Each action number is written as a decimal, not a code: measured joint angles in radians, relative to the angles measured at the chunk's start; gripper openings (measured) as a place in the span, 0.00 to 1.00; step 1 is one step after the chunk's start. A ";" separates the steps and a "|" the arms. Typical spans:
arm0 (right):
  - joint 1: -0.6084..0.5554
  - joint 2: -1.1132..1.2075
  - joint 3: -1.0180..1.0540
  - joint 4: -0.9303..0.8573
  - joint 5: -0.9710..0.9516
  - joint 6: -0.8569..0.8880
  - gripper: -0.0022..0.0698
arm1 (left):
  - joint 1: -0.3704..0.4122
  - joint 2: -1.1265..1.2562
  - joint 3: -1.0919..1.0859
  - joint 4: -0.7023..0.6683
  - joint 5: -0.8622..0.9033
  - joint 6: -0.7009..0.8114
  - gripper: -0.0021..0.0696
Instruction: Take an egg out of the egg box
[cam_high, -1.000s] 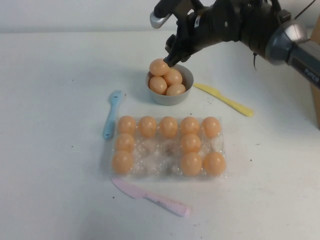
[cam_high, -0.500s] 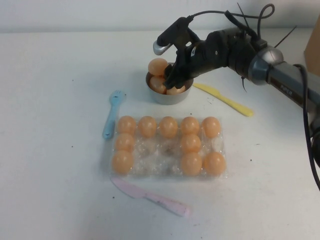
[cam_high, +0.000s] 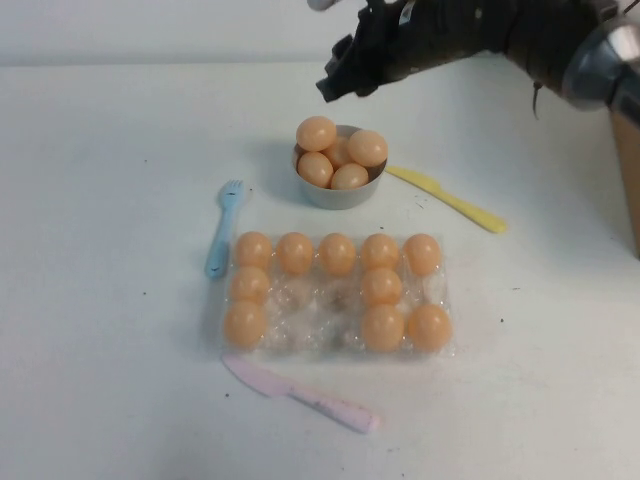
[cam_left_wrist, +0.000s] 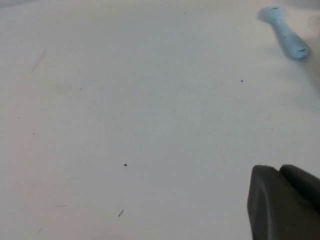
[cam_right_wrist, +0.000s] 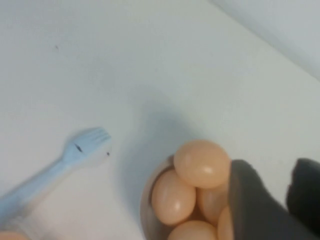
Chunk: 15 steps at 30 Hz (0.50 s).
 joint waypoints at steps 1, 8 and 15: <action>0.005 -0.042 0.020 0.002 0.000 0.007 0.28 | 0.000 0.000 0.000 0.000 0.000 0.000 0.02; 0.045 -0.356 0.444 0.011 -0.289 0.076 0.02 | 0.000 0.000 0.000 0.000 0.000 0.000 0.02; 0.059 -0.745 1.017 0.037 -0.737 0.089 0.01 | 0.000 0.000 0.000 0.000 0.000 0.000 0.02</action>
